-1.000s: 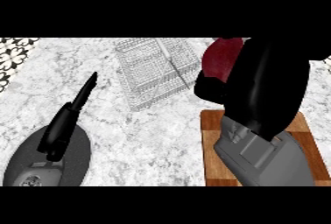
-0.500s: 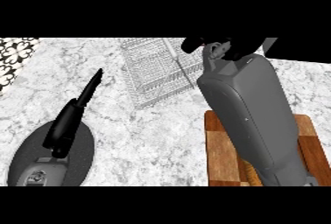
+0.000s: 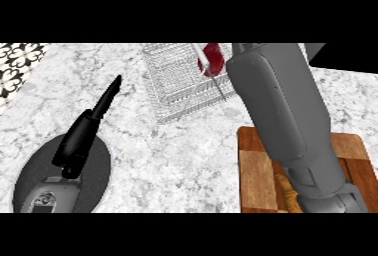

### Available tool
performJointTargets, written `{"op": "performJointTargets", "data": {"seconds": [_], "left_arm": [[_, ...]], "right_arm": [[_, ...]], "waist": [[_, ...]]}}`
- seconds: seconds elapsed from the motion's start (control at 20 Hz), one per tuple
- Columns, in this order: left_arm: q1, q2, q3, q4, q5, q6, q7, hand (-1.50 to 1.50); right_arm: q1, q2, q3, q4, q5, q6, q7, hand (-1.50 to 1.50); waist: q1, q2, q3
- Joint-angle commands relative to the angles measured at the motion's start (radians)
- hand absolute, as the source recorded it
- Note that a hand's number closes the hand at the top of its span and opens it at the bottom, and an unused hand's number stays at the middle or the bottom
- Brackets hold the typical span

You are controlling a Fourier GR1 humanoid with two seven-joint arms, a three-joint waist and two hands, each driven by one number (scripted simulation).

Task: Pick the pear from the cutting board and place it in the tiered basket

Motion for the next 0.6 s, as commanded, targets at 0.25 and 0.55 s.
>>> {"op": "performJointTargets", "data": {"seconds": [0.25,0.55], "left_arm": [[0.064,0.020,0.021,0.000,0.000,0.004,-0.019,0.00],[0.040,0.025,0.062,0.023,-0.009,0.031,0.021,0.00]], "right_arm": [[-0.057,0.007,-0.067,0.123,0.101,-0.507,-0.011,-1.50],[-0.074,0.007,-0.129,0.103,0.342,-0.575,0.195,-1.50]], "waist": [[-0.035,-0.015,-0.001],[-0.110,-0.042,-0.001]]}}
